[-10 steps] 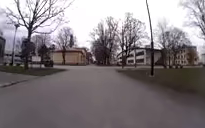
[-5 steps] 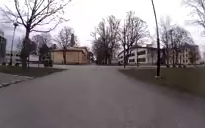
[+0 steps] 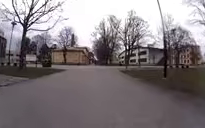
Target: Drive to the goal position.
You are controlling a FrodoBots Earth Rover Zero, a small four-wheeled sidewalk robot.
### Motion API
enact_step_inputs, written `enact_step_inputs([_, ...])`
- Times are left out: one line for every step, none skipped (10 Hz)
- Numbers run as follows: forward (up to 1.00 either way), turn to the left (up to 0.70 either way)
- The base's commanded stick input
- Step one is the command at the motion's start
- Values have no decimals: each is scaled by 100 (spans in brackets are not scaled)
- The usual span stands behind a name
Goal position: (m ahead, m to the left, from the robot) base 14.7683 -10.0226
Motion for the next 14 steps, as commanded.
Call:
enact_step_inputs([85, 0])
enact_step_inputs([94, 0])
enact_step_inputs([100, 0])
enact_step_inputs([100, 0])
enact_step_inputs([100, 0])
enact_step_inputs([100, 0])
enact_step_inputs([100, 0])
enact_step_inputs([100, 0])
enact_step_inputs([100, 0])
enact_step_inputs([100, 0])
enact_step_inputs([100, 0])
enact_step_inputs([100, 0])
enact_step_inputs([100, 0])
enact_step_inputs([100, 0])
